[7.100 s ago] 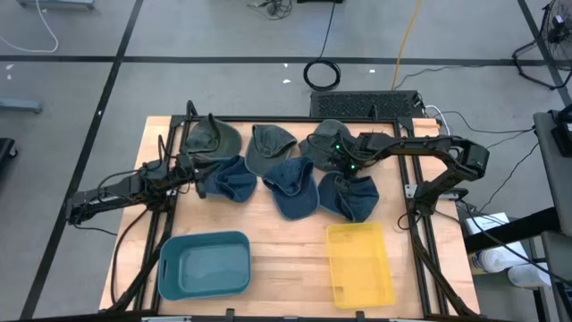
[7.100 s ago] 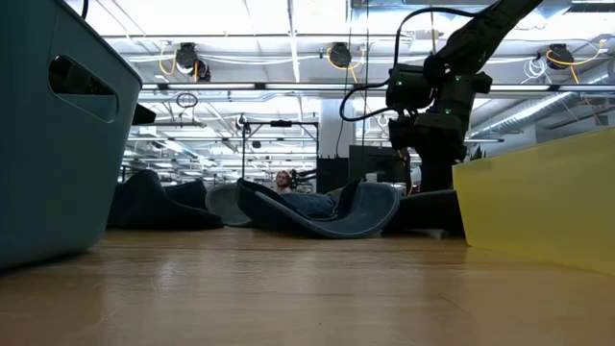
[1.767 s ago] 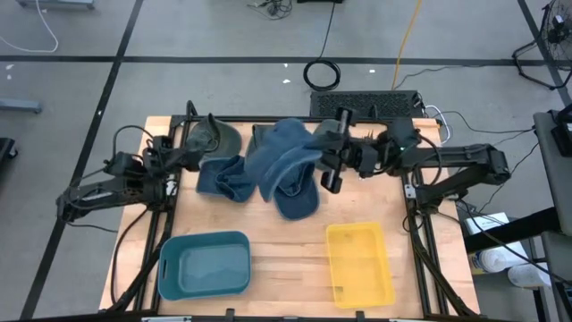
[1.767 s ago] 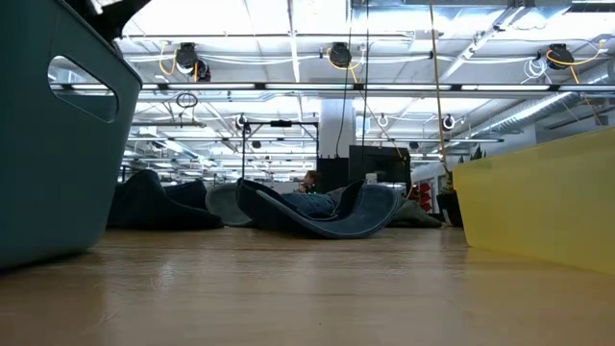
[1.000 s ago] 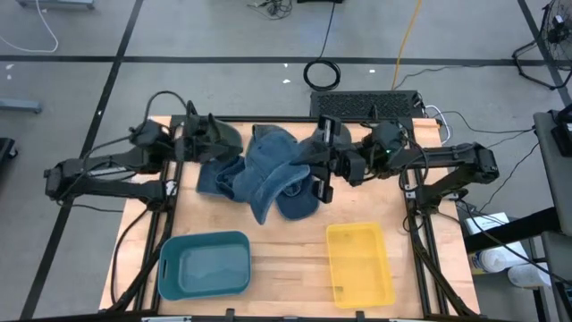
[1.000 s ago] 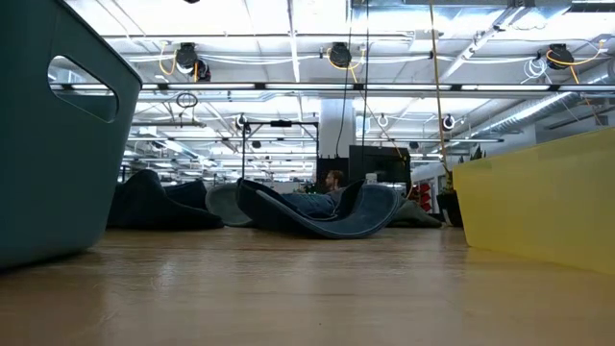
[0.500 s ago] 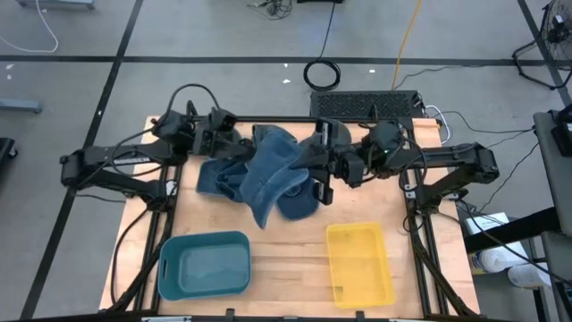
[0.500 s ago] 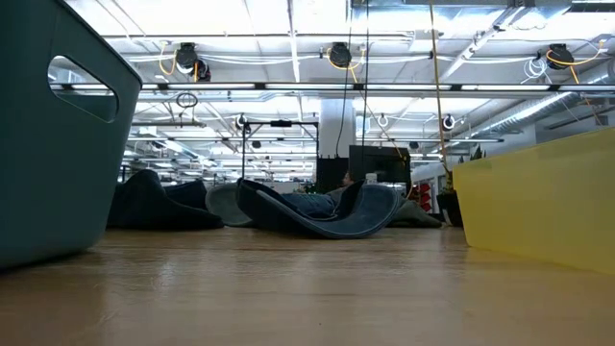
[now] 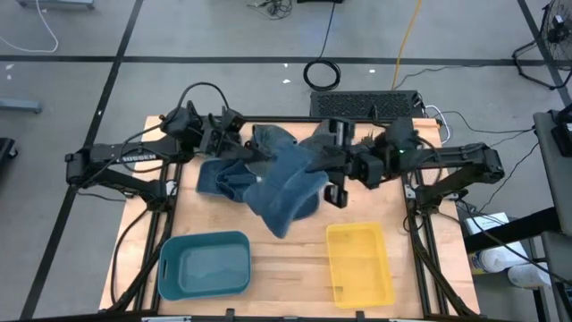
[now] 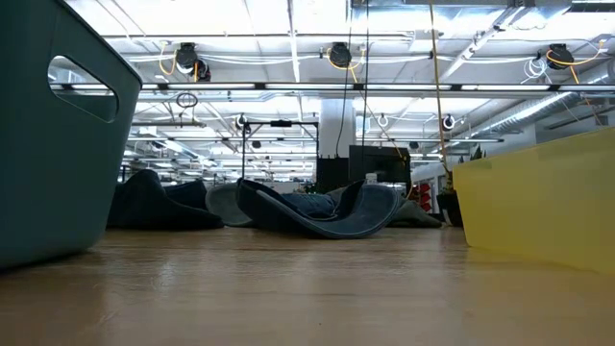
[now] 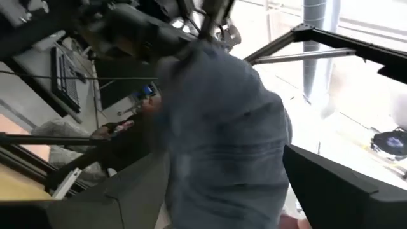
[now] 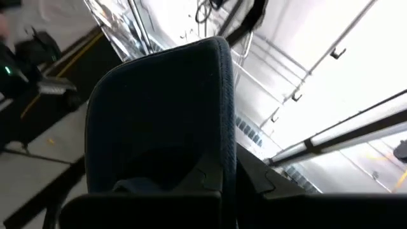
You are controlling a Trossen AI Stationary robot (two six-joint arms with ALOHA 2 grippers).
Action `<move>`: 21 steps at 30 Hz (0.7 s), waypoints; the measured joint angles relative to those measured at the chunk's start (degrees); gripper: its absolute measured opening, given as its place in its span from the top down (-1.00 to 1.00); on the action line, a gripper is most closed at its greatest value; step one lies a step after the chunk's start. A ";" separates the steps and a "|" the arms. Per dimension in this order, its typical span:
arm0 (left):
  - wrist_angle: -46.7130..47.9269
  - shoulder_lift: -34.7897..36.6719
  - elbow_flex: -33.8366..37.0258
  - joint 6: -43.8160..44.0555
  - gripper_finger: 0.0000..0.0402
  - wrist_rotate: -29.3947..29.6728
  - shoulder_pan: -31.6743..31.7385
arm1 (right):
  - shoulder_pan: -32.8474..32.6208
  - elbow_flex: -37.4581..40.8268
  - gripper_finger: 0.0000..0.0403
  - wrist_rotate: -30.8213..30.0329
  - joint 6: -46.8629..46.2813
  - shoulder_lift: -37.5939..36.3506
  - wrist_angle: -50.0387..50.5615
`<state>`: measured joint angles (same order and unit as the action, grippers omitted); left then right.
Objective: Pick & Place hat
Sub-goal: Put the right dark blue cap into the blue bin
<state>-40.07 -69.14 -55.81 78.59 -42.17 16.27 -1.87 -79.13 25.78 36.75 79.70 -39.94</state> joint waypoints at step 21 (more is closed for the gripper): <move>-6.00 -5.94 0.09 6.33 -0.55 0.23 -5.76 | -0.87 0.00 1.00 -0.01 3.67 -1.14 0.89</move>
<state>-46.07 -75.09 -55.72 84.92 -41.94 10.52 -2.74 -79.13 25.77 40.42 78.56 -39.05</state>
